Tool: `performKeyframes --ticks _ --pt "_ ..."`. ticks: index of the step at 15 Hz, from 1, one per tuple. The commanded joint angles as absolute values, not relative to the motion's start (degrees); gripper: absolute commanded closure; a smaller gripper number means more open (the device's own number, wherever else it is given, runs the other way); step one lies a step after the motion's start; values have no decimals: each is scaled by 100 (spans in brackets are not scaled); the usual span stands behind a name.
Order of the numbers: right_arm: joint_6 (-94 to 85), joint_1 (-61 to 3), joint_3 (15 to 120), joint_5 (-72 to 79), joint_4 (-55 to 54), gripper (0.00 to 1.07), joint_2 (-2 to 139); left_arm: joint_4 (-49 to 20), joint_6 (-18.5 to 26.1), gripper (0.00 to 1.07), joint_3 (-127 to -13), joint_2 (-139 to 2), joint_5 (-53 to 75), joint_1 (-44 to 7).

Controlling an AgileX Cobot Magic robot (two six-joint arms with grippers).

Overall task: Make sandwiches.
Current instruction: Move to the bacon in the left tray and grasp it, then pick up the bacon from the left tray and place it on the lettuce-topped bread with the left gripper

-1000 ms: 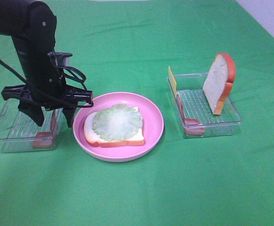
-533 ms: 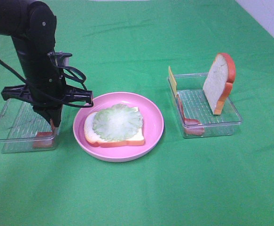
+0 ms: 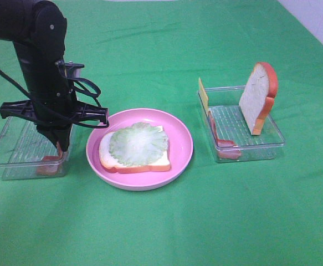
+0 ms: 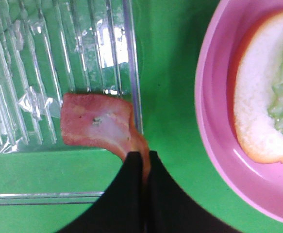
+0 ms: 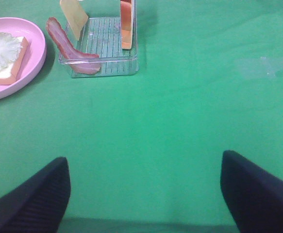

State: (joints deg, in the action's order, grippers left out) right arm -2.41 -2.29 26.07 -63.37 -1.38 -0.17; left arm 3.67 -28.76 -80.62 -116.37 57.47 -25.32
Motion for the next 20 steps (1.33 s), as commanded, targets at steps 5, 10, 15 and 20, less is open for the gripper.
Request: performKeyframes --ticks 5,10,15,20 --pt "-258 -212 2601 -6314 -143 26 -195 361 -2899 107 -8159 -11345 5964 -2527" --pt "-258 -212 2601 -6314 -143 26 -195 229 -2773 107 -8159 -10262 5913 -2538" --pt "-258 -212 2601 -6314 -143 26 -195 -1633 -1392 107 -8319 -10061 5191 -2538" --pt "-258 -212 2601 -6314 -143 26 -195 -3249 -63 107 -8319 -10577 4589 -2578"
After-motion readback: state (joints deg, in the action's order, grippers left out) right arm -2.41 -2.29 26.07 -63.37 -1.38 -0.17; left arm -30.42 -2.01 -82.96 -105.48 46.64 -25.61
